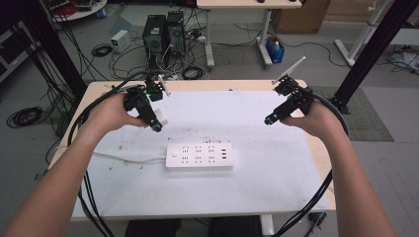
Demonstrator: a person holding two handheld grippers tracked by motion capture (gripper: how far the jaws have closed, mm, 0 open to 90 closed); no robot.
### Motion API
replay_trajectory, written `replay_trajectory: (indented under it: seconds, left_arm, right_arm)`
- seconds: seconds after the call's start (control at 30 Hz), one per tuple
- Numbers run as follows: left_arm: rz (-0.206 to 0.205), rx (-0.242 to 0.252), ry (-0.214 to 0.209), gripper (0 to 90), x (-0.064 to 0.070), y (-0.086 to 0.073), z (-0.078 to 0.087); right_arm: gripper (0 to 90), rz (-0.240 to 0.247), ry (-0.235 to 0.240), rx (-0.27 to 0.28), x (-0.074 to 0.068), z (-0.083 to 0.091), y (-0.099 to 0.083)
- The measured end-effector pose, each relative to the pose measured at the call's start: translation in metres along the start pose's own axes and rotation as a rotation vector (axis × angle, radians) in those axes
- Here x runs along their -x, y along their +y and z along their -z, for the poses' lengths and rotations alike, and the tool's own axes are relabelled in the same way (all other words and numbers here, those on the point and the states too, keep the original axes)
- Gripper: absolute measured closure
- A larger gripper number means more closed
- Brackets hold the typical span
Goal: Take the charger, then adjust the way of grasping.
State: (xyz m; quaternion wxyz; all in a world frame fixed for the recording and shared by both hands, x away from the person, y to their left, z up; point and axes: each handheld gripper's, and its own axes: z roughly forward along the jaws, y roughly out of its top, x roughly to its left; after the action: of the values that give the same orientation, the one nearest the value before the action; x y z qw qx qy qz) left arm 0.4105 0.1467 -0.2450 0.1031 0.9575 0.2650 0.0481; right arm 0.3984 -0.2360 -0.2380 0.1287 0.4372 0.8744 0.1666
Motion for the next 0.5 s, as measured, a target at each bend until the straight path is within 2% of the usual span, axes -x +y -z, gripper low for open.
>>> replay_trajectory:
  seconds: [0.23,0.37,0.5]
  left_arm:
    - [-0.048,0.023,0.005,42.3,0.008,0.002,0.008]
    - [-0.103,0.062,-0.001,42.3,0.011,0.004,0.009]
    - [-0.159,0.112,-0.030,42.4,0.015,0.008,0.008]
  right_arm:
    - [12.1,-0.011,0.008,0.002,-0.001,0.001,0.000]
    - [12.1,-0.028,0.016,-0.010,0.000,0.000,0.000]
    - [12.1,-0.048,0.033,-0.010,-0.001,-0.001,0.001]
